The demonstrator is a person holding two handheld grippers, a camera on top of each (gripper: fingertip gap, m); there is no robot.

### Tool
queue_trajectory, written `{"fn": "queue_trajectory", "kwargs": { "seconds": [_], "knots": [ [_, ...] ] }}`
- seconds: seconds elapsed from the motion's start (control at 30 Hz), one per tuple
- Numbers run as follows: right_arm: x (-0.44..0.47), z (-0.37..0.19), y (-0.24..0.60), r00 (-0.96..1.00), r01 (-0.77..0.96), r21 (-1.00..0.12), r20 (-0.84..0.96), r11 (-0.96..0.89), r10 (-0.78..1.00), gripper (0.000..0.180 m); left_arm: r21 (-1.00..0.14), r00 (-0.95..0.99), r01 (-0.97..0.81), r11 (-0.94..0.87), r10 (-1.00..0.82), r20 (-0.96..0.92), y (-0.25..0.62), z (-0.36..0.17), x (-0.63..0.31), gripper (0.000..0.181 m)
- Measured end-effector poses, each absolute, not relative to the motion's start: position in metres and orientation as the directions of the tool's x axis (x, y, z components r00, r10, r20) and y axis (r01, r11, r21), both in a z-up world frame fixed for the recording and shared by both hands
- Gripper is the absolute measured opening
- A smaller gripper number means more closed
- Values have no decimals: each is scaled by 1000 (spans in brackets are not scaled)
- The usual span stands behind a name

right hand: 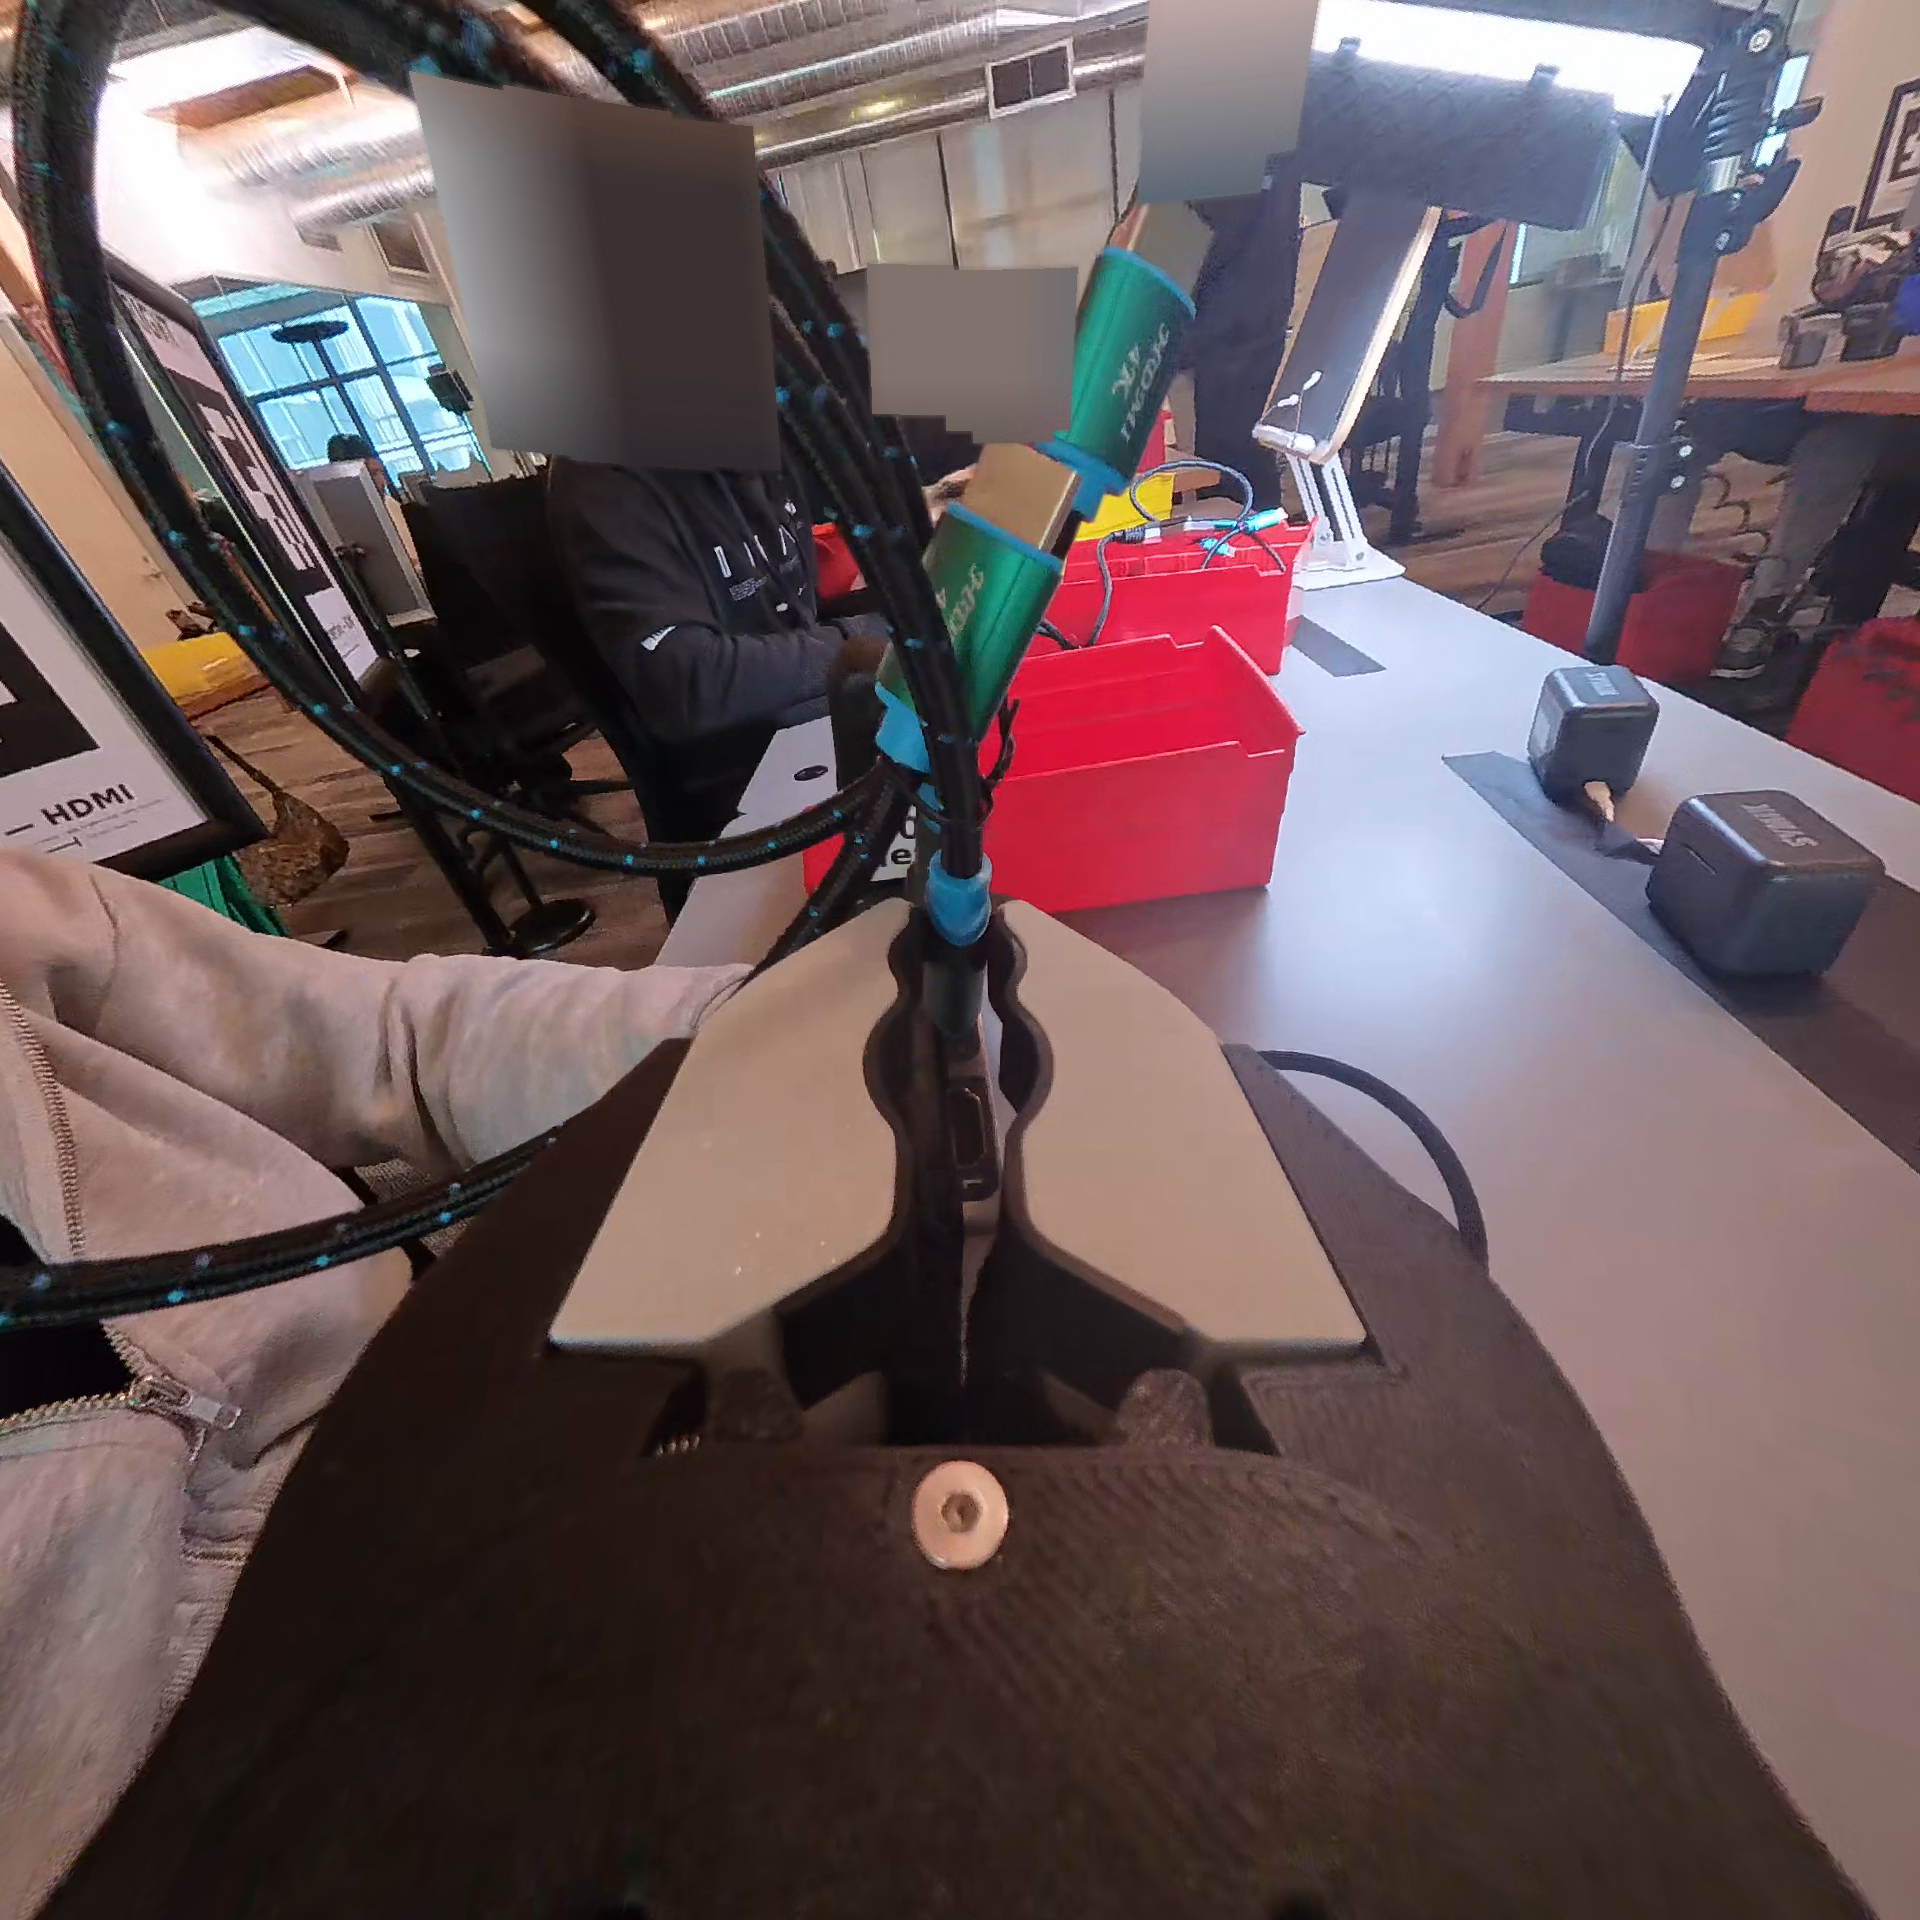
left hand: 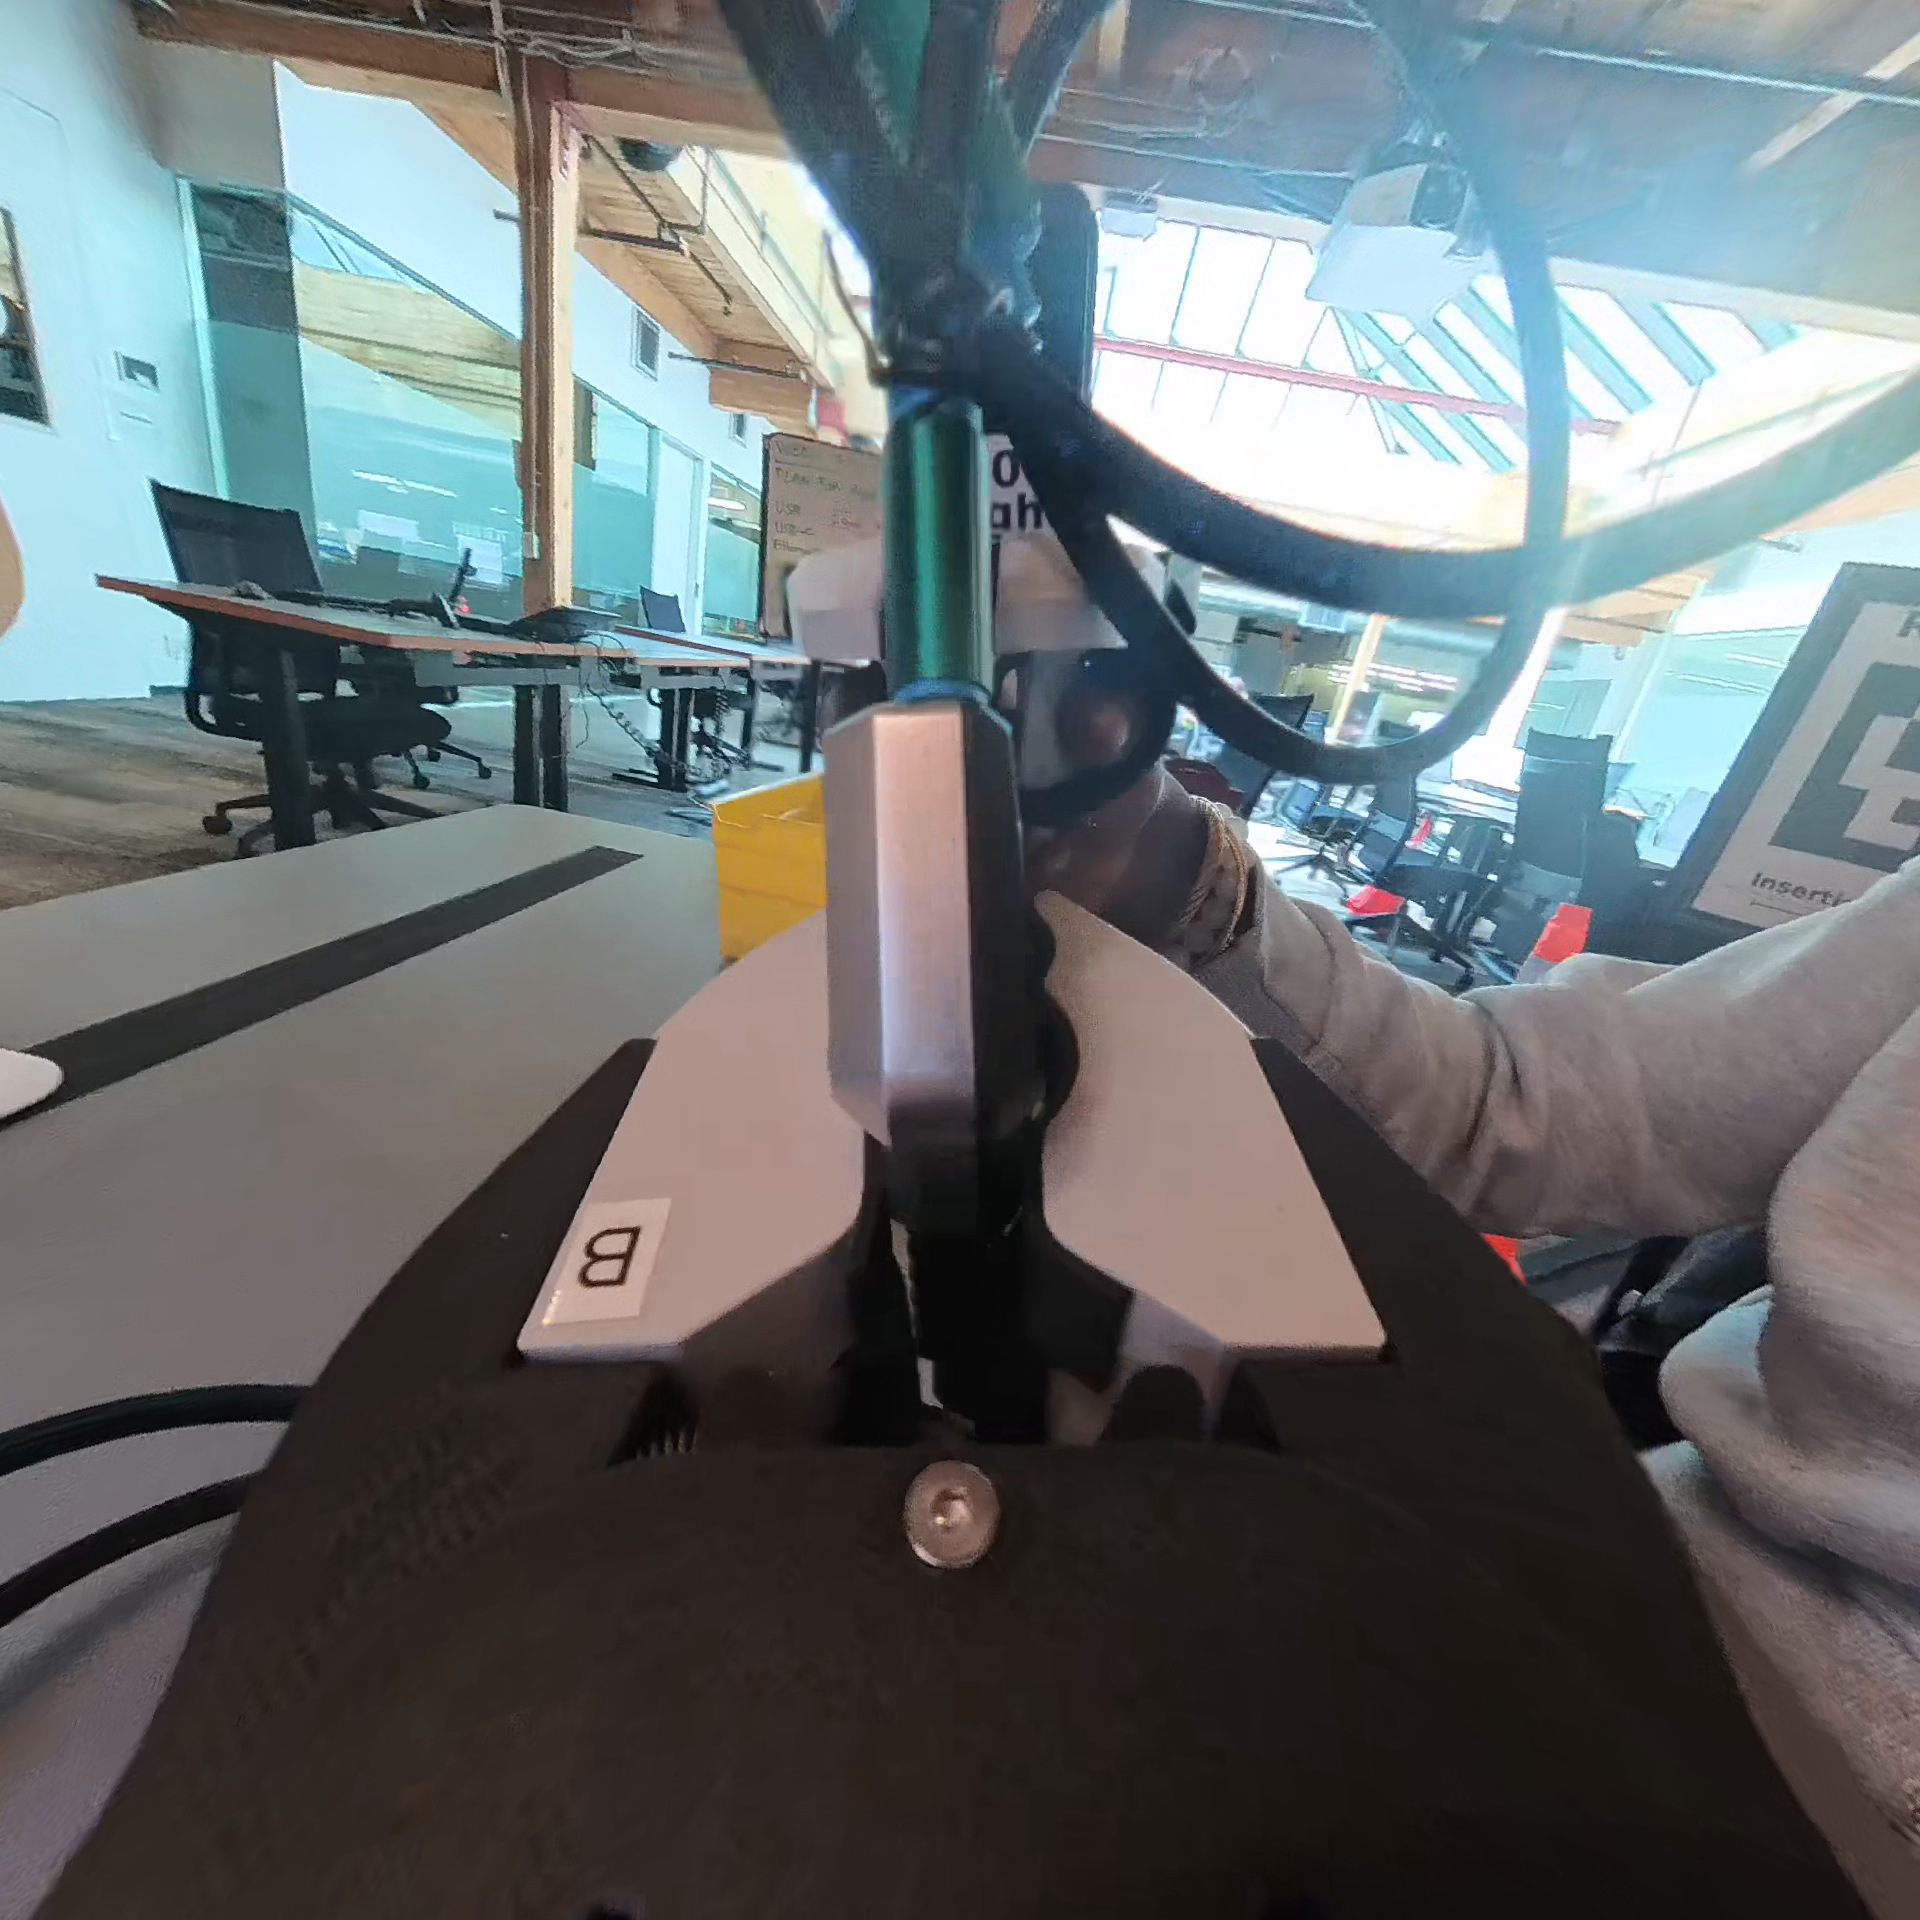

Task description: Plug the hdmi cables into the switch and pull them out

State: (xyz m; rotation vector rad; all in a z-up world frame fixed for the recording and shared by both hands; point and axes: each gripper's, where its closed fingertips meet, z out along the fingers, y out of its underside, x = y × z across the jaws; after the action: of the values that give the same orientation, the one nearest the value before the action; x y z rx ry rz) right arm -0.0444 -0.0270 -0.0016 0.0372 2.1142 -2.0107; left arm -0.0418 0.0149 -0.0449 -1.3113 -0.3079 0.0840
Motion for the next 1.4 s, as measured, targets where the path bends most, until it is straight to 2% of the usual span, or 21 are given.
{"fn": "queue_trajectory", "kwargs": {
  "seconds": [0.57, 1.4],
  "knots": [
    [-50, 13, -26, -979, 185, -983, -183, -14, -86, 11, -895, 942, 174, 410, 194, 272, 16, -27, -43, 22],
    [-61, 36, -10, -993, 113, -988, -117, -105, 31, 3, -853, 927, 244, 462, 149, 346, 25, -25, -40, 22]
  ]
}}
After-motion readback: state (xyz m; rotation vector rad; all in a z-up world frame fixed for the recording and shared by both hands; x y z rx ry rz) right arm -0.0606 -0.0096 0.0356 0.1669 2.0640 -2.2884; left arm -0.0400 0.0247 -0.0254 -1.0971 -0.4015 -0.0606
